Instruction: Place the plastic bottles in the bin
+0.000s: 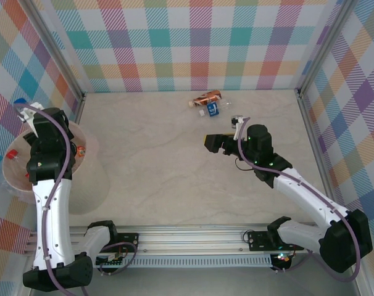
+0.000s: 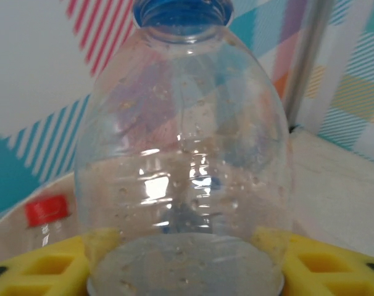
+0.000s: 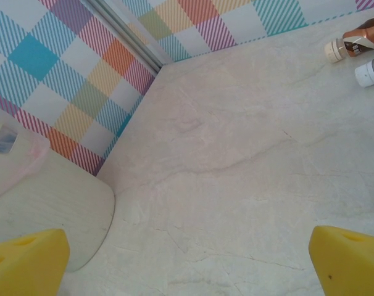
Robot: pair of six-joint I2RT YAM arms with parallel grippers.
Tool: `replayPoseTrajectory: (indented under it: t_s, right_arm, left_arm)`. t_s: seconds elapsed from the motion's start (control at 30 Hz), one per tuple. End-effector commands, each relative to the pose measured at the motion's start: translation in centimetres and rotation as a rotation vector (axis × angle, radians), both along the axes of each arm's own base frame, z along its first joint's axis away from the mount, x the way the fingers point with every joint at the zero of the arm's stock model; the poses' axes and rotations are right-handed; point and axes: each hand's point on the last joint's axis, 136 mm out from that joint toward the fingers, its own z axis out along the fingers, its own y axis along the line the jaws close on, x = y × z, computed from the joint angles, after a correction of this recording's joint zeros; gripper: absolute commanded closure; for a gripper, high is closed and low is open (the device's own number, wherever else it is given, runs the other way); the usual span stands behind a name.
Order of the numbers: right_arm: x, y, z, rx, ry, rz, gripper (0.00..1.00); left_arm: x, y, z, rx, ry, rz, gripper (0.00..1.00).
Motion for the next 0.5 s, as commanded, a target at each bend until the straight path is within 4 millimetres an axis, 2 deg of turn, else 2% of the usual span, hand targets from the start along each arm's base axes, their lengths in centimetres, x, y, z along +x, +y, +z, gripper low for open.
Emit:
replayPoseTrajectory:
  t_s: [0.0,0.07,0.1,0.3,0.4,0.47]
  right_arm:
    - [0.3,0.5,2.0,0.001,-0.073,0.019,0.00]
    - [0.3,0.4,2.0,-0.005,-0.074,0.019,0.00]
    - [0.3,0.5,2.1,-0.007,-0.076,0.020,0.00]
    - [0.7,0.6,2.1,0.000,-0.058,0.013,0.00]
    - [0.9,0.9,2.2,0.013,-0.045,0.015,0.00]
    - [0.9,1.0,2.3,0.016,-0.040,0.018,0.00]
  left_arm:
    - [-2.8,1.6,-0.9,-0.068,-0.033,0.193,0.28]
    - [-2.7,1.7,-0.8,-0.090,-0.029,0.205,0.14]
    - [-2.7,1.6,-0.4,-0.102,-0.023,0.202,0.11]
    - [-0.3,-0.5,0.8,-0.220,-0.063,0.061,0.00]
    - [1.0,-0.4,0.0,-0.237,-0.043,0.053,0.00]
    - [1.5,0.0,-1.9,-0.273,-0.007,0.081,0.00]
